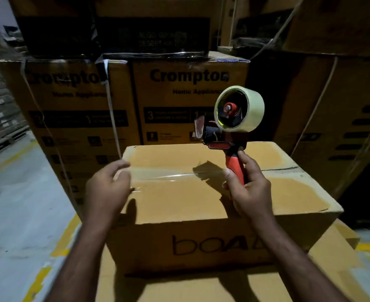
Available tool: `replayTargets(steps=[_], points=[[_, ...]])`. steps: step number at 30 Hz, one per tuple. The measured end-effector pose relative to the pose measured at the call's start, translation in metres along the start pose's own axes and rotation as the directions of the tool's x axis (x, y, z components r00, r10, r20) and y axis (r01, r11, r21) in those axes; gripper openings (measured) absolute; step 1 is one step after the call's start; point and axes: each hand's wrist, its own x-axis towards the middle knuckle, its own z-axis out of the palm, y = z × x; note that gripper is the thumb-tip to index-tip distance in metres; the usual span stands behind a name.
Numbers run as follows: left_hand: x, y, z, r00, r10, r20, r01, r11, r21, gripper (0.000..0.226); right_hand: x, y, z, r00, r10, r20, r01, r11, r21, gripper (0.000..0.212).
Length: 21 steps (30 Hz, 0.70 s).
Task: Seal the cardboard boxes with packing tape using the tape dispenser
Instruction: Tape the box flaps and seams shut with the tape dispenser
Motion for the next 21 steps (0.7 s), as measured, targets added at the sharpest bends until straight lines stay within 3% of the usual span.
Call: replayTargets(steps=[2,5,8,10,14,18,21], points=[[0.007,0.043,0.033,0.99,0.007,0.138,0.018,0.984,-0.177,0.022,0.0,-0.002,-0.014,1.0,-0.003,-0.003,0.003,1.0,0.001,0.062],[0.023,0.096,0.083,0.919,-0.114,0.377,0.282,0.859,-0.427,0.033,-0.002,-0.006,-0.039,0.999,-0.027,0.017,0.027,1.0,-0.008,0.059],[0.039,0.13,0.12,0.804,-0.08,0.589,0.411,0.792,-0.453,0.057,-0.001,-0.008,-0.062,0.994,-0.102,0.023,0.104,0.991,-0.089,0.058],[0.042,0.145,0.142,0.711,-0.068,0.7,0.506,0.741,-0.442,0.061,0.001,-0.006,-0.083,0.991,-0.135,-0.017,0.131,0.978,-0.164,0.057],[0.034,0.167,0.197,0.572,-0.157,0.805,0.738,0.528,-0.421,0.063,0.009,0.001,-0.125,0.987,-0.113,-0.116,0.086,0.973,-0.214,0.061],[0.014,0.202,0.25,0.506,-0.158,0.848,0.833,0.342,-0.434,0.047,0.018,0.014,-0.17,0.984,-0.099,-0.149,0.059,0.966,-0.252,0.062],[0.005,0.227,0.279,0.504,-0.143,0.852,0.814,0.409,-0.413,0.014,0.022,0.02,-0.198,0.982,-0.089,-0.168,0.037,0.956,-0.291,0.061]])
